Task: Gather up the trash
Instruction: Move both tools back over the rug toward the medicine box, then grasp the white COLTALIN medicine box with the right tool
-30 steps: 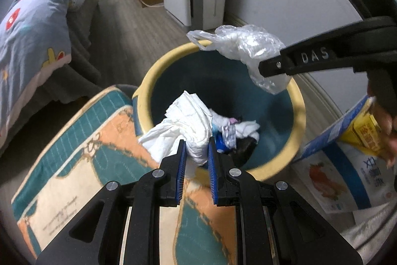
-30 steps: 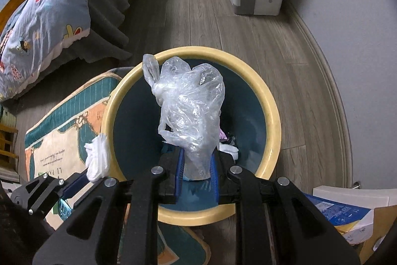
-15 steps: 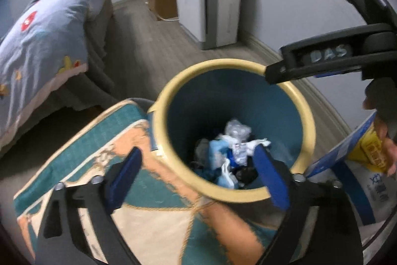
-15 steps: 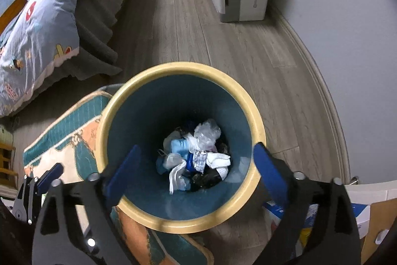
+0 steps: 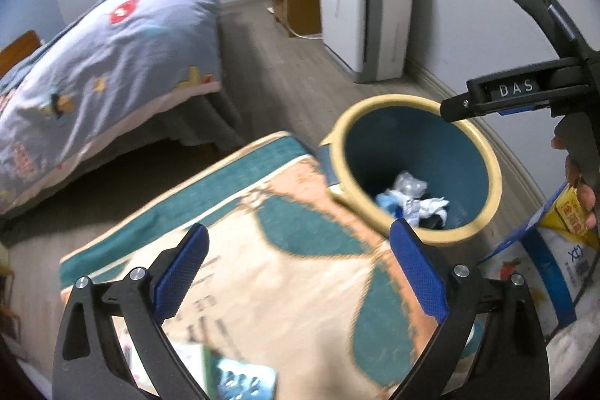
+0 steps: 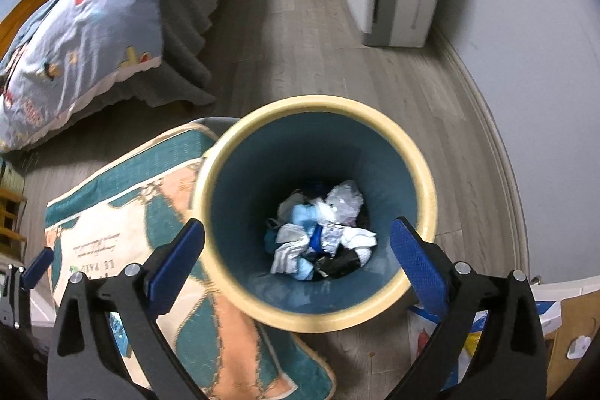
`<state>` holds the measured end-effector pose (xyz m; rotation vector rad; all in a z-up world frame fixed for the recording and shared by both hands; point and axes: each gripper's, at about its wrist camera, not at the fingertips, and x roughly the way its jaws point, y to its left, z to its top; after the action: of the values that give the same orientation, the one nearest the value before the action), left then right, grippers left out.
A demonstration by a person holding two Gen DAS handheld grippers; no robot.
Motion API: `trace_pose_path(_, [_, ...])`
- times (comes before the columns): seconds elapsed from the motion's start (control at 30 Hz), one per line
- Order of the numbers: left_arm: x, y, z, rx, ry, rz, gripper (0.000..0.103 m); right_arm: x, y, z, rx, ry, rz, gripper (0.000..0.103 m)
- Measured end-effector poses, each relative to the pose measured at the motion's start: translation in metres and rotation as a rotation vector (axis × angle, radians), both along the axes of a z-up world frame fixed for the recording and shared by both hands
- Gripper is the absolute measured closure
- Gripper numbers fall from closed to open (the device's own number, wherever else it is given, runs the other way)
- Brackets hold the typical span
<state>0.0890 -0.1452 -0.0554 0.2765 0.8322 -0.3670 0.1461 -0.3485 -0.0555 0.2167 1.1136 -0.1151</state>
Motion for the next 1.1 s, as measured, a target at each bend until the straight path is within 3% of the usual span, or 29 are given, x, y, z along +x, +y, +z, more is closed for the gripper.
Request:
trace_pose_path(0.37, [-0.029, 0.104, 0.026, 0.008, -0.044, 0.156, 0.007, 0.000, 0.094, 0.011, -0.005, -0.024, 0.199, 0.006])
trace_pose_path(0.57, [-0.040, 0.177, 0.037, 0.001, -0.062, 0.301, 0.007, -0.007, 0.168, 0.006, 0.011, -0.044, 0.388, 0.006])
trace_pose_path(0.77, [-0.051, 0.246, 0.040, -0.063, -0.044, 0.465, 0.007, -0.012, 0.252, -0.029, 0.023, 0.036, 0.621, 0.006])
trace_pose_path(0.87, [-0.055, 0.267, 0.035, -0.048, -0.037, 0.497, 0.007, -0.017, 0.297, -0.047, -0.003, 0.075, 0.742, 0.006])
trace_pose_path(1.1, [-0.055, 0.313, 0.019, -0.062, 0.018, 0.562, 0.007, -0.017, 0.347, -0.082, -0.042, 0.158, 0.867, 0.006])
